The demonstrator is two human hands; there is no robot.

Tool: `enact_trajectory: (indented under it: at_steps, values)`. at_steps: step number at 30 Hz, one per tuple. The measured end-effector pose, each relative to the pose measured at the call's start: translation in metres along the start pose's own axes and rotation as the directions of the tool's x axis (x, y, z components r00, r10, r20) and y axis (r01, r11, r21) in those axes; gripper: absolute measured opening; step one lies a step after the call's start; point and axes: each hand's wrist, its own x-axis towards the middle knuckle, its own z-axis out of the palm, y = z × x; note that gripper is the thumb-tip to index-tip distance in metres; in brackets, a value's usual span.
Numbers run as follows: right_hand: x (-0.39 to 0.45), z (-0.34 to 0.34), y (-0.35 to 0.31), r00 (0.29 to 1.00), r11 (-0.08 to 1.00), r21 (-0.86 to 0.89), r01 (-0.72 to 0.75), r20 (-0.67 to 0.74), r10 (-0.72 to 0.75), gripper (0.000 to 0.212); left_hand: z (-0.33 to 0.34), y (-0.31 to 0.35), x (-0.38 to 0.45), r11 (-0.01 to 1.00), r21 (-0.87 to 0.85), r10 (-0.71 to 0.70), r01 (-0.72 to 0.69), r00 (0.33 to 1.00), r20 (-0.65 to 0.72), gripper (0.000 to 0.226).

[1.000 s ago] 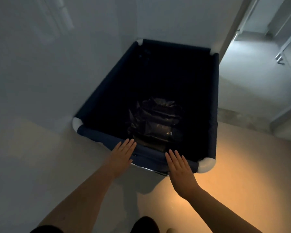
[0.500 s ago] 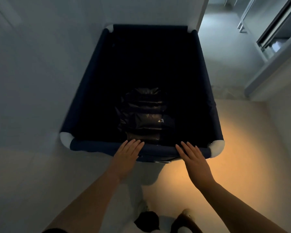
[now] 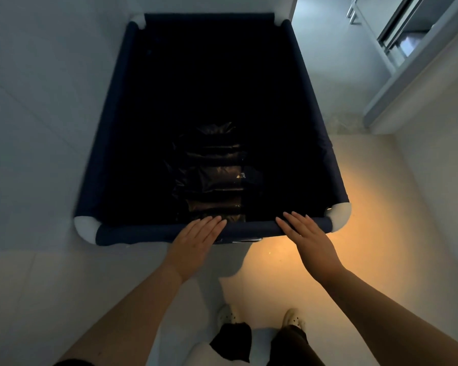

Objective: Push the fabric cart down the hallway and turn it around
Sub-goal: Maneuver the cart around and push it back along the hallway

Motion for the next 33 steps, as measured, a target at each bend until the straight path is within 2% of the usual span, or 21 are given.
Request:
enact_trajectory:
  at_steps: [15,22,26,33]
  values:
    - [0.0,-0.006,-0.003,0.999,1.0,0.019,-0.02,0.034,0.019,0.091,-0.013,-0.004,0.001,0.995,0.081,0.062,-0.064,0.998,0.024,0.063]
    - [-0.001,-0.002,-0.009,0.998,0.996,0.052,-0.069,0.006,0.069,0.091,-0.015,-0.003,-0.001,0.994,0.099,0.028,-0.035,0.997,0.072,0.065]
    - [-0.002,-0.004,-0.009,0.997,0.995,0.063,-0.075,0.007,0.075,0.087,-0.015,-0.005,0.0,0.994,0.094,0.047,-0.059,0.992,0.118,0.082]
    - [-0.002,-0.002,-0.011,0.994,0.992,0.064,-0.108,0.005,0.108,0.083,-0.008,-0.008,-0.002,0.992,0.106,0.062,-0.073,0.993,0.104,0.085]
